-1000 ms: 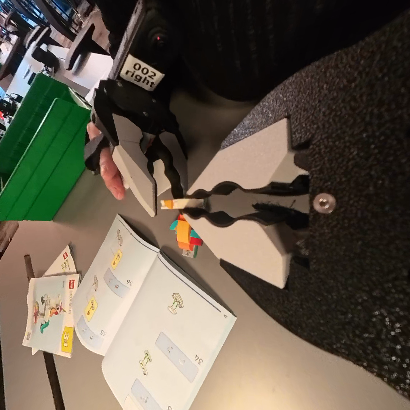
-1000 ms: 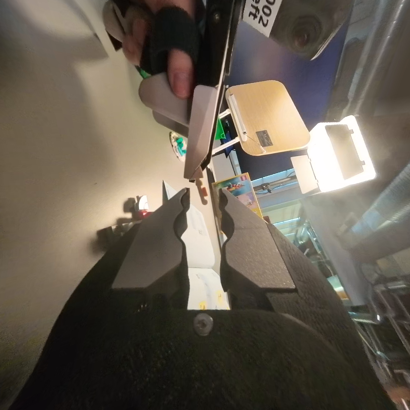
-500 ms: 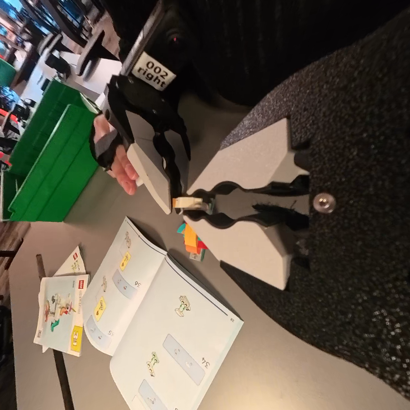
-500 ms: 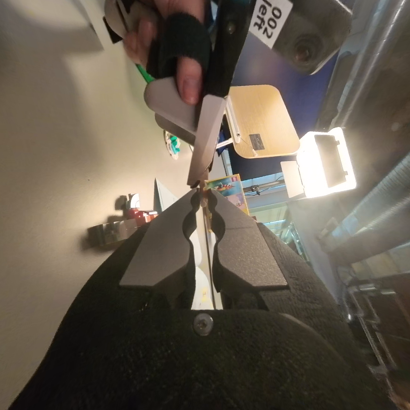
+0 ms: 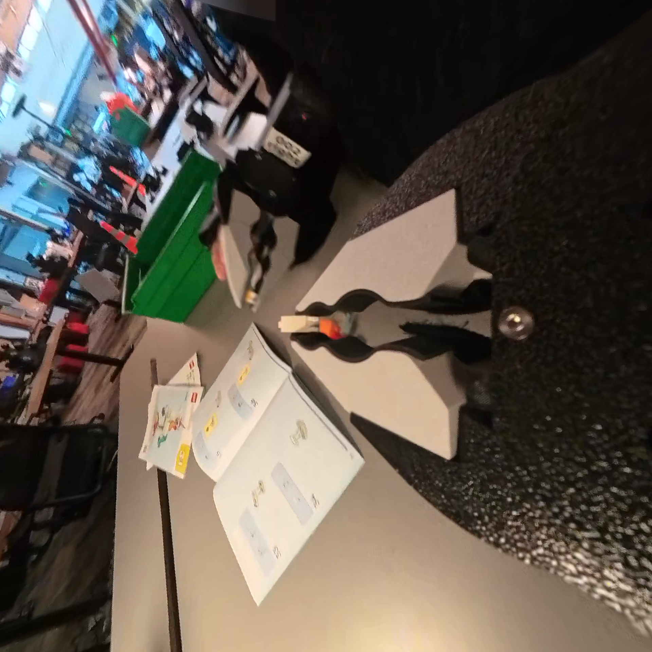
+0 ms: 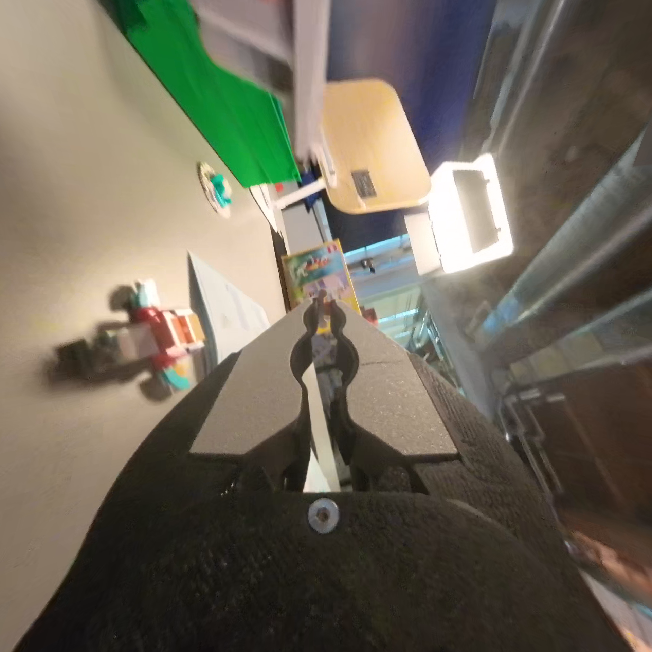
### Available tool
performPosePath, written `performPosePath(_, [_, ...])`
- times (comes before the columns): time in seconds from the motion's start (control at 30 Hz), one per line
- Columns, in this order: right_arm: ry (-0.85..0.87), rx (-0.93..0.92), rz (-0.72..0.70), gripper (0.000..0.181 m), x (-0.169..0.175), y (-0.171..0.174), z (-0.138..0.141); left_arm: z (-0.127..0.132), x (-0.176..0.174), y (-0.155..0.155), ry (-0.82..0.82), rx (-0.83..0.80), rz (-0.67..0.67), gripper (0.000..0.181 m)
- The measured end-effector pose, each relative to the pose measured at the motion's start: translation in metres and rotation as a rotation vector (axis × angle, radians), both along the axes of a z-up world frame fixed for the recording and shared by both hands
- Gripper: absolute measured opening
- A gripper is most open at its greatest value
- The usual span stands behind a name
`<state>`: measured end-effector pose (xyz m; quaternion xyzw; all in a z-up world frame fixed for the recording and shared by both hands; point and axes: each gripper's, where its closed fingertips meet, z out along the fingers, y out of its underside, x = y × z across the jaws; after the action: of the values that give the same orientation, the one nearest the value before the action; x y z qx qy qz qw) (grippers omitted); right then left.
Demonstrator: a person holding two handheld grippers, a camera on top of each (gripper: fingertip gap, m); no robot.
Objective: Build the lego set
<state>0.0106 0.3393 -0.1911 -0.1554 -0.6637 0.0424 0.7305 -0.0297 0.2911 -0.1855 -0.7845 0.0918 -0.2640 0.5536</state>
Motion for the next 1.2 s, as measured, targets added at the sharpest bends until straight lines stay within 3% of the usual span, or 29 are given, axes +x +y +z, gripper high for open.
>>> performPosePath(0.17, [0.035, 0.053, 0.062, 0.004, -0.009, -0.009, 0.011, 0.008, 0.022, 0.012, -0.119, 0.067, -0.049, 0.006])
performPosePath(0.27, [0.020, 0.125, 0.065, 0.004, -0.013, -0.010, 0.019, 0.013, 0.026, 0.012, -0.031, 0.135, -0.050, 0.006])
performPosePath(0.47, [-0.044, 0.095, 0.128, 0.004, -0.020, -0.019, 0.028, 0.017, 0.021, 0.011, 0.071, 0.180, -0.029, 0.006])
performPosePath(0.63, [-0.009, 0.227, 0.120, 0.004, -0.024, -0.017, 0.040, 0.022, 0.025, 0.008, -0.006, 0.193, -0.049, 0.006])
performPosePath(0.93, [-0.069, 0.064, 0.166, 0.004, -0.029, -0.024, 0.048, 0.027, 0.019, 0.006, 0.164, 0.264, -0.022, 0.006])
performPosePath(1.03, [-0.150, -0.045, 0.171, 0.004, -0.030, -0.026, 0.038, 0.022, 0.010, 0.008, 0.386, 0.332, 0.015, 0.005])
performPosePath(1.2, [-0.333, -0.332, 0.208, 0.004, -0.029, -0.030, 0.020, 0.020, -0.004, 0.012, 1.074, 0.601, 0.062, 0.006])
